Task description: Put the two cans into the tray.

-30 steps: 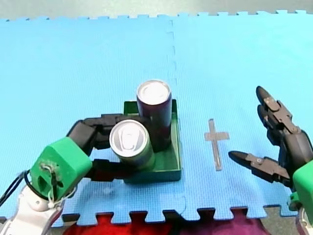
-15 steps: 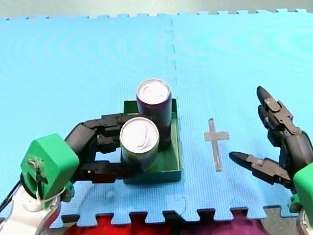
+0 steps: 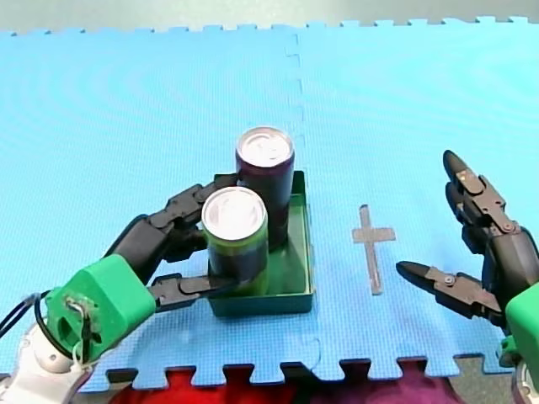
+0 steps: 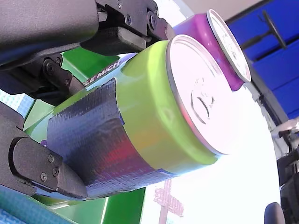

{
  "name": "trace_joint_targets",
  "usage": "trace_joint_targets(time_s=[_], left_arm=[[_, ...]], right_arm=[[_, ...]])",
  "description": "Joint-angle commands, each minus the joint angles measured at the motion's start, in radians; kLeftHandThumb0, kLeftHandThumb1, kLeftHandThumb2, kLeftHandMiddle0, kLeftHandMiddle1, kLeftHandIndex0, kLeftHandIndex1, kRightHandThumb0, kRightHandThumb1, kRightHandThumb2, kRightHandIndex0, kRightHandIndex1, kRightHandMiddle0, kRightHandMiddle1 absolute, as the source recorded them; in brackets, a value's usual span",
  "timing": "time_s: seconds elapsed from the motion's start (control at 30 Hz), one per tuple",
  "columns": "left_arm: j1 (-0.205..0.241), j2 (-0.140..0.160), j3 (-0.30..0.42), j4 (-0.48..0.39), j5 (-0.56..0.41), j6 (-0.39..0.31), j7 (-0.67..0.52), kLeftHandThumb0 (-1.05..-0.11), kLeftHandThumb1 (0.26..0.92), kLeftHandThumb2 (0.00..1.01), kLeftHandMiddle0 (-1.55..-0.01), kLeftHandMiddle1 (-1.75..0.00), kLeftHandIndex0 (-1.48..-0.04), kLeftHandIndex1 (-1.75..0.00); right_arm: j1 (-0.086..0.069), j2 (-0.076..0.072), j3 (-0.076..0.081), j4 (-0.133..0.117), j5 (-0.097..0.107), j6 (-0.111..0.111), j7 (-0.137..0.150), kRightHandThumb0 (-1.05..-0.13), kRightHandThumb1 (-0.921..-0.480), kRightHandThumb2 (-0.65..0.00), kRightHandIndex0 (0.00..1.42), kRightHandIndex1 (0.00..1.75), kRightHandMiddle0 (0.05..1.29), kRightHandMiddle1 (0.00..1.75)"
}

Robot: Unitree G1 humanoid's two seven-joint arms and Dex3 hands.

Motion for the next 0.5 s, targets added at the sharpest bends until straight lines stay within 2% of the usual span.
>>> trace_joint_targets(time_s=[0.0,0.47], left_arm=[[0.001,0.006,-0.003,0.007,0.001,-0.010,-0.001,-1.048,0.921,0.13,-0.43,0.00,-0.28,0.00],[-0.009,0.018,-0.011,0.034,0.013,-0.048,0.008,-1.048,0.921,0.14,-0.42,0.00,-0.26,0.00]], right_arm=[[0.002,-0.007,-0.003,-0.001,0.001,-0.007,-0.002,-0.808,-0.722,-0.001,0.20,0.00,0.26,0.00],[0.001,-0.009,-0.005,0.001,0.002,-0.009,-0.003,-0.818,-0.729,-0.002,0.19,0.00,0.25,0.00]])
